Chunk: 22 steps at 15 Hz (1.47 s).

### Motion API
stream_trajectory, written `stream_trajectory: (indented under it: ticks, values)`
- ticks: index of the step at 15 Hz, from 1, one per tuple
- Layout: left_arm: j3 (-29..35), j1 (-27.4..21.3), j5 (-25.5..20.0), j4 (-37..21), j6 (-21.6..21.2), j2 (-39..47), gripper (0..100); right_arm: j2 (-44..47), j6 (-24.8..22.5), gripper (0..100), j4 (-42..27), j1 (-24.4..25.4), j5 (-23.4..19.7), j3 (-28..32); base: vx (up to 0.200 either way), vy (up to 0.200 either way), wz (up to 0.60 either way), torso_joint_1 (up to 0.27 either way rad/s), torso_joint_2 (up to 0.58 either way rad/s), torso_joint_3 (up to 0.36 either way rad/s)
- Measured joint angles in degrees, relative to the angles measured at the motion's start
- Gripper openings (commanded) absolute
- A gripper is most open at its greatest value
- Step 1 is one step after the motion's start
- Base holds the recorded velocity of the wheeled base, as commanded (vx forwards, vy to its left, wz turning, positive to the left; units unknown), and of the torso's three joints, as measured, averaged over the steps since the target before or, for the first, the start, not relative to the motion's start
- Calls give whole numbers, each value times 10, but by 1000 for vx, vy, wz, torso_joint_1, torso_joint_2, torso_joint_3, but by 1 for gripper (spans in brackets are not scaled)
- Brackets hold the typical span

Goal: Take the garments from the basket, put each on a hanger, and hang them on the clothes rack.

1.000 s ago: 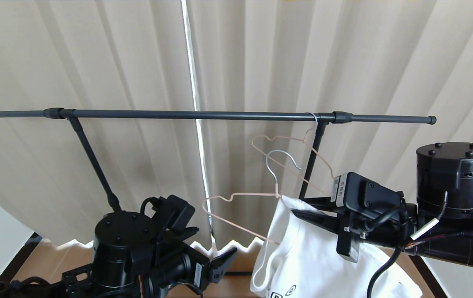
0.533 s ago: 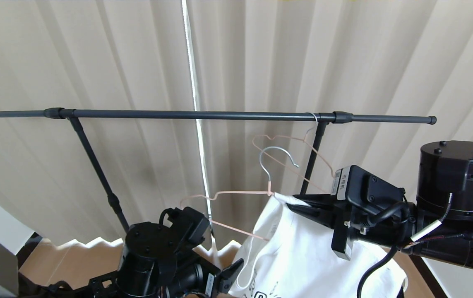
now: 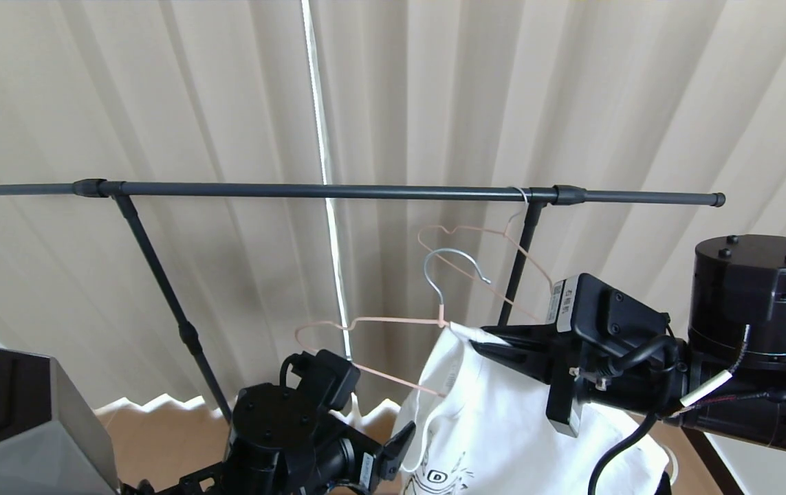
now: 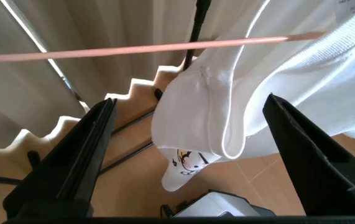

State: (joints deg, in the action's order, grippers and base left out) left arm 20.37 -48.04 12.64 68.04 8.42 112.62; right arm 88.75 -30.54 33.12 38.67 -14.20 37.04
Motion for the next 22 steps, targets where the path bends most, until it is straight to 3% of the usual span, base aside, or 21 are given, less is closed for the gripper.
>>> stream_trajectory:
  ticks: [18,22]
  values:
    - [-9,-17,42,76,-21,98,100,-7,1,0,1,0,1,-2,0,0,0,0,0,0]
    - [-13,-20,50,96,-27,118,100,-6,1,0,32,0,9,-8,0,0,0,0,0,0]
